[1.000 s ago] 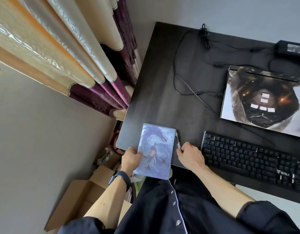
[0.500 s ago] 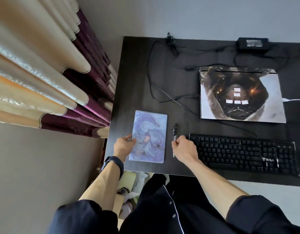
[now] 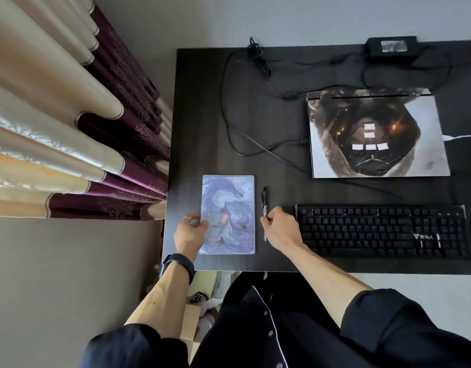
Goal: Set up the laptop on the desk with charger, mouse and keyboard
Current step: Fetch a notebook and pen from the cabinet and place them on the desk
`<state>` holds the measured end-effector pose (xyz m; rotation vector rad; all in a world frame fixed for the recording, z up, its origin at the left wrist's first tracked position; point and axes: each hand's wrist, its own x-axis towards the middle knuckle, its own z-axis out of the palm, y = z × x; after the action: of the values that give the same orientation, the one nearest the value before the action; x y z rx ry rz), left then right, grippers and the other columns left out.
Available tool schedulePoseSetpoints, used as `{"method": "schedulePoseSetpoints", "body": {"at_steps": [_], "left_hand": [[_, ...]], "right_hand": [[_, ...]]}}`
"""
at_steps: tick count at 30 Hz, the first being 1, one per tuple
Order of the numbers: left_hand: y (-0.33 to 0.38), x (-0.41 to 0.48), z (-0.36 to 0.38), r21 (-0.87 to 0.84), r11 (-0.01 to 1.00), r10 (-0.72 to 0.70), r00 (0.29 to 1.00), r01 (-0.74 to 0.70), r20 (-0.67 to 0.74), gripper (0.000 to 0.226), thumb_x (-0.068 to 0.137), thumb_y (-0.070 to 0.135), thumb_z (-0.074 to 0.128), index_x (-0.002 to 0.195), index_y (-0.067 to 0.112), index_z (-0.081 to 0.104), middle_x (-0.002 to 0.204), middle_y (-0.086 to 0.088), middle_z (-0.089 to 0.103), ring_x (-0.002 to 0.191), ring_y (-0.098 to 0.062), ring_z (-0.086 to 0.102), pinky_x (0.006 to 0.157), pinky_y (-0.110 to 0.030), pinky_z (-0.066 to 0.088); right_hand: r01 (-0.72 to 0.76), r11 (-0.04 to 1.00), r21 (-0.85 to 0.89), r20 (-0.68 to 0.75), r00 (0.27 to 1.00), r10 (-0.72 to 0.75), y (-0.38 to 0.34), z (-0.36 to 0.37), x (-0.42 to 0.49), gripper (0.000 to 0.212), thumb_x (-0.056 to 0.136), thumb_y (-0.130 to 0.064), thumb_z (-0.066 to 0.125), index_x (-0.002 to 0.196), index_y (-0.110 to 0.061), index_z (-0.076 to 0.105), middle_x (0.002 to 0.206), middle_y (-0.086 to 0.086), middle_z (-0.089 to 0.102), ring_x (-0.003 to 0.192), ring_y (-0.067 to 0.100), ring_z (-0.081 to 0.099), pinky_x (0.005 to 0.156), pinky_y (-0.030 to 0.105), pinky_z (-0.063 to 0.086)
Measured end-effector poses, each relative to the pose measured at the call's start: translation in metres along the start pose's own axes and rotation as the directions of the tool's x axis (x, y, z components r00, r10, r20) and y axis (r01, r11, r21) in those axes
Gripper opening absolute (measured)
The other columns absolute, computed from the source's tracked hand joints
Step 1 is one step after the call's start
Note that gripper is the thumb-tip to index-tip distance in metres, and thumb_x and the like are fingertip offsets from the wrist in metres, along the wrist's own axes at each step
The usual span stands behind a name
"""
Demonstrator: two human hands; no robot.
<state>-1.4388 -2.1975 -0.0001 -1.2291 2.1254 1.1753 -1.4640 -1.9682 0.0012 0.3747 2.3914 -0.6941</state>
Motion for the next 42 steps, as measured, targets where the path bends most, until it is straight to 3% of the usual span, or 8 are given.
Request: {"method": "schedulePoseSetpoints", "body": {"at_steps": [5,9,16,21,25,30,42], "left_hand": [[0.012,0.01,-0.001,-0.038,0.999,-0.009,1.0,0.008,-0.017,0.013,0.09,0.025,0.066,0.1,0.031,0.06,0.1,0.0,0.068,0.096,-0.026,0.066,0.09,-0.039,0.055],[0.016,0.013,0.004,-0.052,0.998,-0.016,1.0,0.016,-0.002,0.014,0.089,0.028,0.067,0.099,0.034,0.059,0.103,-0.001,0.071,0.096,-0.026,0.067,0.088,-0.042,0.057],[0.014,0.014,0.004,0.039,0.997,0.063,0.997,-0.061,-0.05,0.024,0.094,0.027,0.061,0.118,0.024,0.061,0.103,-0.001,0.07,0.093,-0.023,0.062,0.089,-0.034,0.052],[0.017,0.017,0.003,0.161,0.979,0.131,0.99,-0.121,-0.05,0.027,0.094,0.027,0.058,0.121,0.021,0.059,0.108,-0.004,0.07,0.103,-0.025,0.061,0.09,-0.033,0.046],[0.008,0.02,0.005,0.23,0.955,0.201,0.979,-0.188,-0.035,0.026,0.092,0.025,0.059,0.118,0.022,0.058,0.111,-0.009,0.063,0.098,-0.02,0.05,0.091,-0.032,0.042],[0.0,0.025,0.007,0.253,0.941,0.233,0.972,-0.224,-0.007,0.04,0.095,0.025,0.056,0.135,0.028,0.051,0.106,-0.013,0.064,0.09,-0.013,0.043,0.084,-0.024,0.038],[0.006,0.026,0.005,0.309,0.926,0.224,0.974,-0.217,0.011,0.053,0.098,0.019,0.053,0.148,0.032,0.041,0.112,-0.015,0.061,0.073,-0.002,0.043,0.08,-0.021,0.036]], "right_hand": [[0.022,1.0,0.016,0.001,1.0,-0.022,-0.009,-0.004,0.011,0.027,0.099,-0.04,0.052,0.106,-0.014,0.057,0.105,0.007,0.071,0.101,0.033,0.066,0.082,0.04,0.054],[0.04,0.999,-0.006,-0.018,0.999,-0.04,-0.017,-0.007,0.02,0.026,0.1,-0.038,0.051,0.107,-0.014,0.056,0.106,0.007,0.069,0.097,0.032,0.065,0.071,0.034,0.045],[0.022,1.0,0.019,-0.028,0.999,-0.022,-0.021,-0.001,0.022,0.023,0.099,-0.037,0.051,0.102,-0.015,0.053,0.105,0.007,0.068,0.094,0.032,0.065,0.077,0.038,0.051],[0.027,0.999,0.018,-0.032,0.999,-0.026,-0.019,0.0,0.023,0.022,0.099,-0.037,0.051,0.099,-0.015,0.052,0.103,0.005,0.068,0.086,0.028,0.06,0.07,0.035,0.044],[0.033,0.999,0.035,-0.022,0.999,-0.032,-0.018,0.001,0.025,0.022,0.098,-0.037,0.051,0.099,-0.015,0.052,0.101,0.004,0.067,0.089,0.029,0.063,0.071,0.036,0.046],[0.063,0.995,0.081,-0.009,0.998,-0.063,-0.014,0.002,0.025,0.022,0.097,-0.035,0.054,0.1,-0.013,0.053,0.1,0.004,0.065,0.093,0.028,0.062,0.078,0.038,0.049],[0.091,0.992,0.082,-0.026,0.996,-0.089,-0.011,0.003,0.024,0.026,0.096,-0.039,0.055,0.102,-0.014,0.054,0.1,0.003,0.065,0.093,0.025,0.062,0.08,0.039,0.051]]}}
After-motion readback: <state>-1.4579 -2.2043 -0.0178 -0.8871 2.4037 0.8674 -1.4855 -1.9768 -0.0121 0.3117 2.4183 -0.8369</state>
